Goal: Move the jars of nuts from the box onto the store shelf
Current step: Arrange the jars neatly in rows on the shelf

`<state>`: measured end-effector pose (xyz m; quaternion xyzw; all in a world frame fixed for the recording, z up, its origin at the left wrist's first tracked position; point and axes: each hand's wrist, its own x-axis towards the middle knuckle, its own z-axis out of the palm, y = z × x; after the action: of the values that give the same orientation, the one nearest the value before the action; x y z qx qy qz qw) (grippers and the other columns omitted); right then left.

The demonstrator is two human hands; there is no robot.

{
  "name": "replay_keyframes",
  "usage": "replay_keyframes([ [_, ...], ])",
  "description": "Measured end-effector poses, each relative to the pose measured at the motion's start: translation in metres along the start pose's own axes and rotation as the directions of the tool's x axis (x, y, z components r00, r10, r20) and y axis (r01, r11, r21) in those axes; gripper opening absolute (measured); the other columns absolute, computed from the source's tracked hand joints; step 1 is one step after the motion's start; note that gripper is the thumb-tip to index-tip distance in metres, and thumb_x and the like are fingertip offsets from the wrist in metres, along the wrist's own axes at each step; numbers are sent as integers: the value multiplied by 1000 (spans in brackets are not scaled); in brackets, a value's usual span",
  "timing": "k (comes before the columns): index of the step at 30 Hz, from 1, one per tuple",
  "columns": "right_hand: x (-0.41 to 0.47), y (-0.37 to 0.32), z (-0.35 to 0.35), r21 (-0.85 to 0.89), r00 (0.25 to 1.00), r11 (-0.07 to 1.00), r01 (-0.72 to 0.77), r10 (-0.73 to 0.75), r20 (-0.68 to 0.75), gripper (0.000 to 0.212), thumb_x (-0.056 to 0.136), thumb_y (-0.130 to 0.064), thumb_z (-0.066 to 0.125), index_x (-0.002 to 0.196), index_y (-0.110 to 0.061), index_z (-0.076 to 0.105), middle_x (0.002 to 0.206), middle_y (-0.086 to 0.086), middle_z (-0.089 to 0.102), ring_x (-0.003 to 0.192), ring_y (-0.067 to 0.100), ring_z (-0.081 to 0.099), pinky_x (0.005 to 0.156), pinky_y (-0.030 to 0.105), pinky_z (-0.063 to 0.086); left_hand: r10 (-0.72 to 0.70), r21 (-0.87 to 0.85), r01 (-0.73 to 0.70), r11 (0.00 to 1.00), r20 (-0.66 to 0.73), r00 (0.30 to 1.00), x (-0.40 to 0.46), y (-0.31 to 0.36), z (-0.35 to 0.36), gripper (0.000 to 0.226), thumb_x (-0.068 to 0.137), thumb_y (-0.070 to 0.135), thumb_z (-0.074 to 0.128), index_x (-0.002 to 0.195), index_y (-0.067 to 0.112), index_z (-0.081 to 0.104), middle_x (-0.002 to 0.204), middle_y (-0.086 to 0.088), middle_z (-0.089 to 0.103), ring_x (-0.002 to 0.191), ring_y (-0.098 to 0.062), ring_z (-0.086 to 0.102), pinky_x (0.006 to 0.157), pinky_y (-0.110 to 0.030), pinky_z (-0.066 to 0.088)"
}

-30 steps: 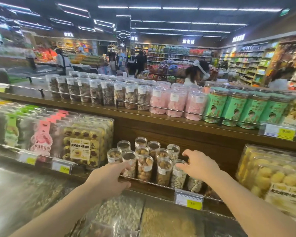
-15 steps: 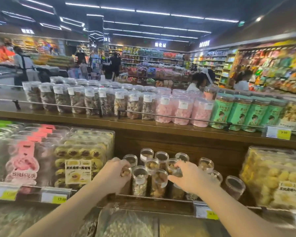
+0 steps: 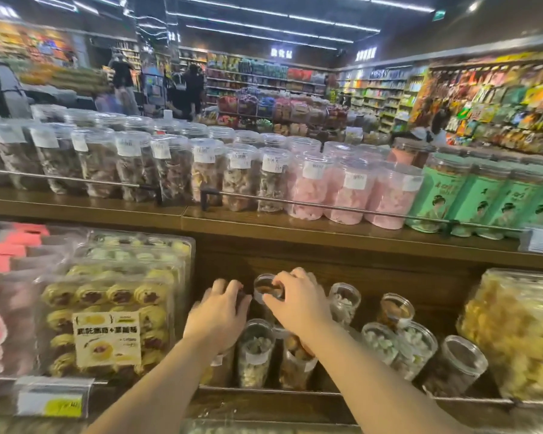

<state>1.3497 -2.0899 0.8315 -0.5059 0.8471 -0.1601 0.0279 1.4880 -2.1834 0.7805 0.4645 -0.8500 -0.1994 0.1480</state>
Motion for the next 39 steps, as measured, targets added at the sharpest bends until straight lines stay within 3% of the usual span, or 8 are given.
replay_keyframes([
  [11,50,1,12,-21,991,997,-68,70,117,39,95,-44,64,133,-34,63,139,-2,56,139,26,38,117,56,17,63,13,-62,998,-127,990,-4,-3,1,39,102,47,44,135,29,37,129,4,36,124,-18,40,99,-39,50],
  [14,42,8,8,8,987,999,-54,52,150,45,97,-48,58,141,-37,56,147,-6,51,142,25,32,117,58,14,68,2,-69,998,-142,987,-4,-3,0,32,102,42,44,131,28,40,125,7,40,119,-16,41,99,-37,47],
  [17,21,18,16,67,996,994,-91,91,-3,46,98,-55,49,141,-38,52,149,-10,46,142,19,33,118,56,16,74,-13,-77,997,-160,984,-4,-2,0,28,102,39,46,128,28,42,122,8,42,118,-16,41,102,-36,44],
  [22,0,31,33,-83,988,984,-156,156,-16,76,98,-70,23,159,-25,26,168,0,21,155,22,12,125,52,5,88,30,-84,996,-212,973,-5,-3,1,25,102,38,47,126,29,45,121,11,46,116,-14,41,104,-34,40],
  [26,1,30,36,-126,987,980,-153,159,33,82,99,-68,9,163,-16,13,170,3,9,157,20,0,125,51,-3,94,79,-78,994,-222,970,-6,-2,-1,32,104,36,44,135,33,48,129,14,51,128,-15,37,113,-41,27],
  [32,1,30,37,-155,984,976,-155,166,58,80,100,-65,5,163,-16,9,171,3,4,157,20,-4,125,50,-5,107,79,-98,992,-120,987,-8,2,-7,67,99,5,43,157,37,31,151,12,47,151,-15,16,122,-46,8],
  [36,0,29,36,-153,986,977,-152,161,51,81,100,-66,5,162,-15,10,171,4,5,157,20,-4,125,50,-5,64,76,-50,996,-192,979,-8,0,-4,35,105,29,41,138,40,49,142,12,43,136,-18,28,115,-46,19],
  [39,0,29,37,-159,988,977,-144,151,36,82,100,-66,5,162,-14,10,171,5,1,157,22,-7,126,49,-4,52,79,-38,996,-183,982,-6,-1,-1,31,105,33,39,133,38,53,141,15,48,136,-15,33,115,-45,19],
])
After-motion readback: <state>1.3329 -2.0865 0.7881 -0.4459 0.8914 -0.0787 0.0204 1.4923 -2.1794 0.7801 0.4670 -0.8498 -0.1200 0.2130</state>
